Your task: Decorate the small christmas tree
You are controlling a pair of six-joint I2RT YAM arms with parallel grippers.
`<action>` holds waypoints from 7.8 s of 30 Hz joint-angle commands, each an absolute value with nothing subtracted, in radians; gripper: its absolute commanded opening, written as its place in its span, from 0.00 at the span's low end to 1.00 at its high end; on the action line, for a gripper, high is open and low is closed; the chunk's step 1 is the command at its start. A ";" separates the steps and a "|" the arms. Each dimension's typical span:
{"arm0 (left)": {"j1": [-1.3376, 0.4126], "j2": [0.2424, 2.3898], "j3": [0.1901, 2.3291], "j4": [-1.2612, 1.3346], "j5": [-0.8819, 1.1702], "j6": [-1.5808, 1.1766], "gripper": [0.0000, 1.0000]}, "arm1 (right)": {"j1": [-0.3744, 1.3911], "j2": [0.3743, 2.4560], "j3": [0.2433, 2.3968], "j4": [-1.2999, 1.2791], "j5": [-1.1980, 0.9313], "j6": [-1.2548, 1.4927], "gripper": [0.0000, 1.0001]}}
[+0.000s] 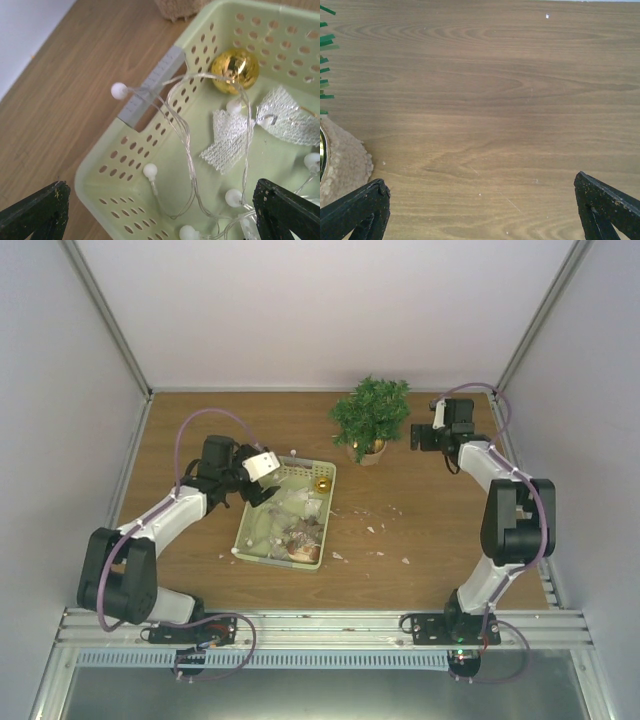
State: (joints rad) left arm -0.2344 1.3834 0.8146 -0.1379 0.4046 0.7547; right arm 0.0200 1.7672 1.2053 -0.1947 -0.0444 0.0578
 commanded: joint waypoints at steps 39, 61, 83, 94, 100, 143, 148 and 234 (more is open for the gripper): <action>-0.063 2.110 1.379 0.242 -0.061 0.640 0.99 | -0.070 1.724 1.128 -0.219 -0.260 0.147 1.00; -0.012 1.975 1.592 -0.176 0.195 0.451 0.99 | -0.093 1.756 1.145 -0.275 -0.312 0.137 1.00; -0.369 2.158 2.006 -0.436 0.073 0.399 0.99 | -0.122 1.874 1.259 -0.267 -0.392 0.244 1.00; -0.422 2.300 2.104 -0.400 0.009 0.323 0.99 | -0.121 2.029 1.430 -0.307 -0.429 0.262 1.00; -0.433 2.329 2.113 -0.428 0.031 0.302 0.99 | -0.101 2.102 1.507 -0.340 -0.444 0.259 1.00; -0.443 2.370 1.980 -0.524 0.383 0.149 0.98 | 0.045 2.101 1.486 -0.461 -0.470 0.169 0.99; -0.442 2.274 1.846 -0.502 0.365 0.176 0.98 | 0.057 2.038 1.421 -0.463 -0.475 0.158 1.00; -0.365 2.096 1.800 -0.425 -0.003 0.225 0.94 | 0.045 1.800 1.255 -0.569 -0.144 0.186 1.00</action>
